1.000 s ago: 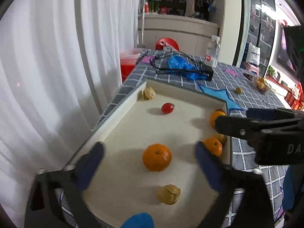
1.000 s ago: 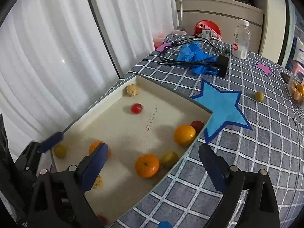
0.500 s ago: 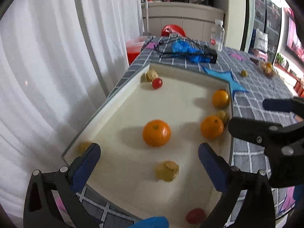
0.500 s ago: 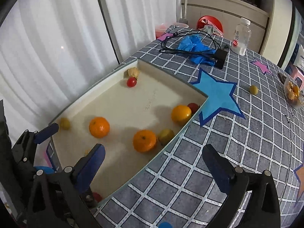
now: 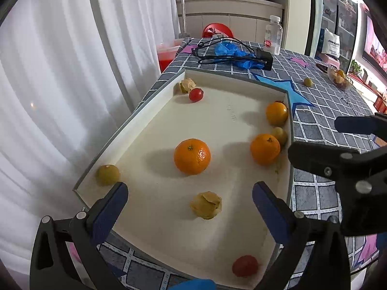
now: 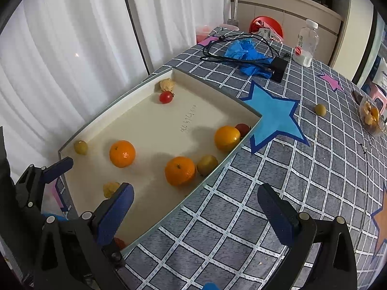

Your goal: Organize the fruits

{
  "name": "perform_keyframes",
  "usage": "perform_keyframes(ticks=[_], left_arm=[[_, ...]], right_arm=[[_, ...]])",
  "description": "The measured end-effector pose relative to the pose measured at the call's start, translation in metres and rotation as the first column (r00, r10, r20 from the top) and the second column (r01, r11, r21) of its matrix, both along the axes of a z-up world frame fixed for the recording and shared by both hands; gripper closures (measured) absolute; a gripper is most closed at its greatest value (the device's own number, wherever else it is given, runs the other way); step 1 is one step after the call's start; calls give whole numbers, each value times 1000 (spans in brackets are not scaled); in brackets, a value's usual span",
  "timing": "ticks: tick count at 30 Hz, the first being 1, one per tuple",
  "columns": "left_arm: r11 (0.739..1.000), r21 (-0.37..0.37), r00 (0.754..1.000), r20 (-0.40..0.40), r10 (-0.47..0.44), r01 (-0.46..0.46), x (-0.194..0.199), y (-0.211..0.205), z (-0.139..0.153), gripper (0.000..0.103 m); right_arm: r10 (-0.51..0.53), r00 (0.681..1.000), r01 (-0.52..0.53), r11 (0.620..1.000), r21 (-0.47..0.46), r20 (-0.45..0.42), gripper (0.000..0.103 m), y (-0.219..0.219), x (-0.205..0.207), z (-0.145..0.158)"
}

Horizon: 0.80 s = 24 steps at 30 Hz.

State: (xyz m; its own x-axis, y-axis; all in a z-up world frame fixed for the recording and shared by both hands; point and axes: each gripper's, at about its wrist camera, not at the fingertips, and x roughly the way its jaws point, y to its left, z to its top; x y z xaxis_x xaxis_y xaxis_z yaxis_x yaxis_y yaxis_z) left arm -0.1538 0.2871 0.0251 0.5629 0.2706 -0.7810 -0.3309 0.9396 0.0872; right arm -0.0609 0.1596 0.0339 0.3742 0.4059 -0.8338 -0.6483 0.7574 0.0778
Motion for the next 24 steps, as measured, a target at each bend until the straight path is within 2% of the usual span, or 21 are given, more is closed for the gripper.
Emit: perform_keyframes(ticks=[24], left_arm=[[1000,7,1000,-12,-11,11,3,-6,-2,0]], right_arm=[[-2,1000,3,1000,22,-10,0,-3,0,0]])
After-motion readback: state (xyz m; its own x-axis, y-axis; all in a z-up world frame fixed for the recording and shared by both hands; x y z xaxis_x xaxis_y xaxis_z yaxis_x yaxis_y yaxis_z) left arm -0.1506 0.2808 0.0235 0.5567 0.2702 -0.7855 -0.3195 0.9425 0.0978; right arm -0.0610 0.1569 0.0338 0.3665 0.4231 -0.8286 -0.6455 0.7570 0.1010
